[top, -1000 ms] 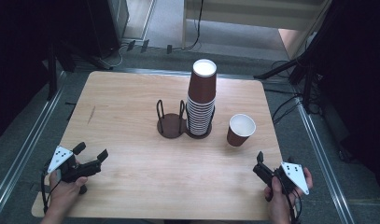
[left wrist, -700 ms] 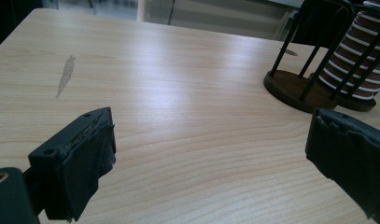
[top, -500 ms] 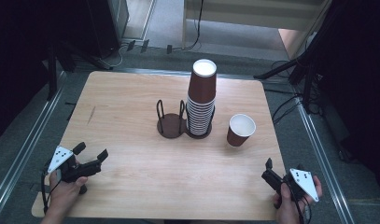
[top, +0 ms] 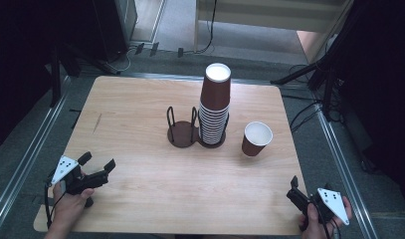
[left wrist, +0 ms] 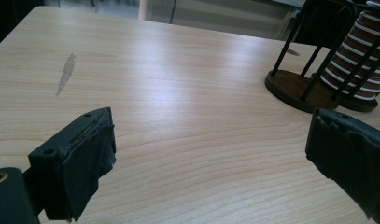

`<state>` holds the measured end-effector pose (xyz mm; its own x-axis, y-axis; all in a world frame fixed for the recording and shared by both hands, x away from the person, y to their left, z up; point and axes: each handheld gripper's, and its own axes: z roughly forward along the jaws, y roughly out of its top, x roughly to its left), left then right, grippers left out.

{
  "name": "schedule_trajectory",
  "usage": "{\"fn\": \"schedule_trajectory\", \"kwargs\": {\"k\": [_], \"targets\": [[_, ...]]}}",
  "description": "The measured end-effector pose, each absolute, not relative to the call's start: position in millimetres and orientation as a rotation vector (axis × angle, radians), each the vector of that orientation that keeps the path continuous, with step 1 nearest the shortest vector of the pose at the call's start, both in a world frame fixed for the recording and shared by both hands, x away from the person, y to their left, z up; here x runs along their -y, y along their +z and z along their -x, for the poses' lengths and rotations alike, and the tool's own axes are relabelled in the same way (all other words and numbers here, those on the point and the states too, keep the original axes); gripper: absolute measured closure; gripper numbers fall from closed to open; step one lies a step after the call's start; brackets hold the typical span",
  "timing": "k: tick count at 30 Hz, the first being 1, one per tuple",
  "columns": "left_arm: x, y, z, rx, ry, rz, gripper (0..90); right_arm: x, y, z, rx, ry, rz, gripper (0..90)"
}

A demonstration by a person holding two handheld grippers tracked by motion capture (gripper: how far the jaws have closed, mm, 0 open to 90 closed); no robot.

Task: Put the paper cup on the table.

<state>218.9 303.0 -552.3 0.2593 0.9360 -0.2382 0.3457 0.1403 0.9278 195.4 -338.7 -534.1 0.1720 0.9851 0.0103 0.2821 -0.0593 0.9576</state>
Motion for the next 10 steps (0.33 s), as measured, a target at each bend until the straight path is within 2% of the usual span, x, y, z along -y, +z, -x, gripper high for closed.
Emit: {"fn": "schedule_trajectory", "kwargs": {"k": [10], "targets": [[-303.2, -552.4, -218.5, -1.305, 0.67, -1.408, 2.2, 342.8, -536.8, -191.1, -1.257, 0.972, -1.519, 0.0]]}}
